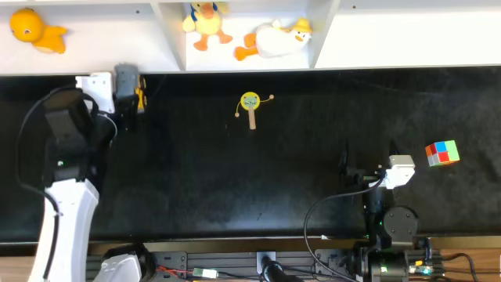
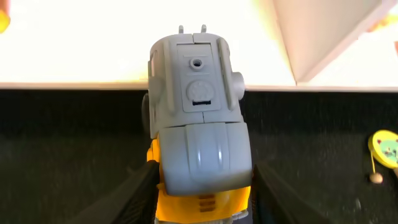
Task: Store Toys
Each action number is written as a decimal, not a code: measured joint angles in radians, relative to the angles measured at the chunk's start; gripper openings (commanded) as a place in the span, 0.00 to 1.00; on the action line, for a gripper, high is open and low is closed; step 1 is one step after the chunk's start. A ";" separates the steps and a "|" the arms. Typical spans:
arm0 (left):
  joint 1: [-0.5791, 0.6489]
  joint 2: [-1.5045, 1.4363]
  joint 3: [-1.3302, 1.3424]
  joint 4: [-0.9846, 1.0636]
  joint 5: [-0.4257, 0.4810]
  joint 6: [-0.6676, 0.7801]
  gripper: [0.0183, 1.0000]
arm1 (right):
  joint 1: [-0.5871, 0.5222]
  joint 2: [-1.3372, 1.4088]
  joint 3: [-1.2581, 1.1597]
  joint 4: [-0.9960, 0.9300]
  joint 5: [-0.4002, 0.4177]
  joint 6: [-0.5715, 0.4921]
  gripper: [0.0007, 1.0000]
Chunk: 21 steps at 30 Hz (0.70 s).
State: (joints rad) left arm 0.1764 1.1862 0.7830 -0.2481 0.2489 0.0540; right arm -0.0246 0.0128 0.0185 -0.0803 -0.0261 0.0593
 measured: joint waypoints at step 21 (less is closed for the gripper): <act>0.000 0.215 0.244 0.000 0.000 0.000 0.28 | 0.000 0.000 0.000 0.000 0.000 0.001 1.00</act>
State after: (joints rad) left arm 0.1764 1.4010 1.0267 -0.2478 0.2489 0.0540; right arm -0.0246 0.0128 0.0185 -0.0803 -0.0257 0.0601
